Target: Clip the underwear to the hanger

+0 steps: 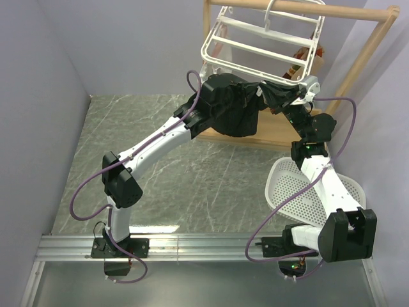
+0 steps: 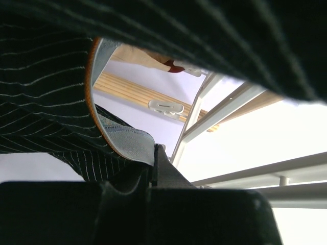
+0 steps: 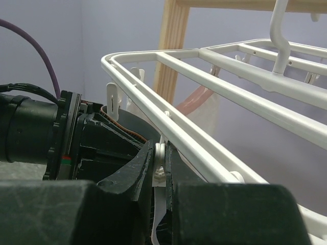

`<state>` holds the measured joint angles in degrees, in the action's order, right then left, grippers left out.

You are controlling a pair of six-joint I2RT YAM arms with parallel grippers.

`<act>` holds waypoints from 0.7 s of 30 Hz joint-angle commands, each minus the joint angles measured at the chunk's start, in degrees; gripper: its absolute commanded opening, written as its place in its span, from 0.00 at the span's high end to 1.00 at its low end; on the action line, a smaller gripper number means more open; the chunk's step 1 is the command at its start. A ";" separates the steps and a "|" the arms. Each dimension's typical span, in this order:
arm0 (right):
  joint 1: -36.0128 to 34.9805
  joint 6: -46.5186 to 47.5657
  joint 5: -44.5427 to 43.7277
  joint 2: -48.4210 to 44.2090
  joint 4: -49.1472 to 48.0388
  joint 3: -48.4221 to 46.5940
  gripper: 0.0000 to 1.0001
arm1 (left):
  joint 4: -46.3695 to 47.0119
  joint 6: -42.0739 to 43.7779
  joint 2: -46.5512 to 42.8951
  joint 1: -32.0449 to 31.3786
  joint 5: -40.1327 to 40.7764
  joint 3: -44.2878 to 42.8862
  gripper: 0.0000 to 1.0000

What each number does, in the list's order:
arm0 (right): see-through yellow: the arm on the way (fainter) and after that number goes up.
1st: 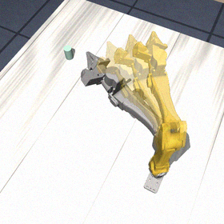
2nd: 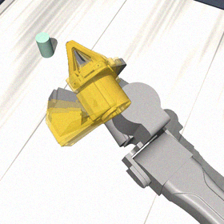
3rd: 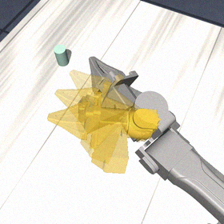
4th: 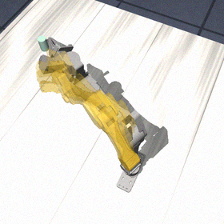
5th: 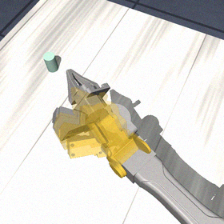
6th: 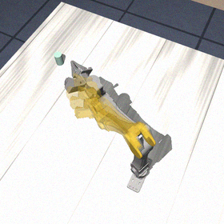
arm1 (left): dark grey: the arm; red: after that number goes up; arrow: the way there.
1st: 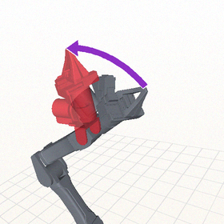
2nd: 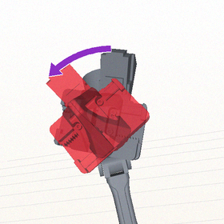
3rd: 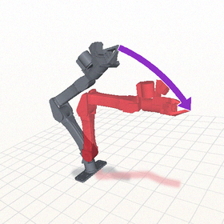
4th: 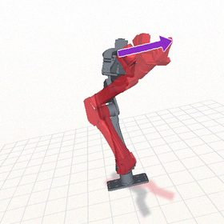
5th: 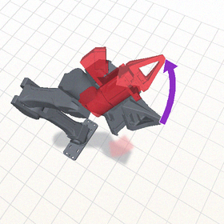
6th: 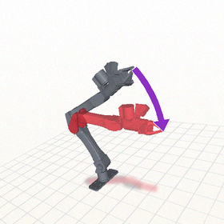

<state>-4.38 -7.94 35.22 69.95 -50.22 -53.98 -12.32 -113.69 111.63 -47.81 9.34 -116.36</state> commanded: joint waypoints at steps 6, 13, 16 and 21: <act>-0.98 0.83 1.52 1.06 -0.76 0.63 1.00 | 1.15 -15.16 -2.65 0.26 -2.22 -1.86 1.00; -0.98 1.70 1.16 1.15 -0.58 0.71 0.92 | 0.80 -15.16 -2.83 0.44 -2.58 -2.30 1.00; -0.98 1.88 0.81 1.24 -0.32 0.71 0.87 | 0.45 -15.33 -2.91 0.44 -2.84 -2.56 1.00; -0.98 2.41 0.29 1.33 0.03 0.63 0.79 | 0.01 -15.60 -3.27 0.53 -3.37 -2.65 1.00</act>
<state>-4.64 -6.66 35.14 70.67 -50.76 -53.98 -12.51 -113.69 111.63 -47.31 7.97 -116.36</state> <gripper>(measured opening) 0.199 0.020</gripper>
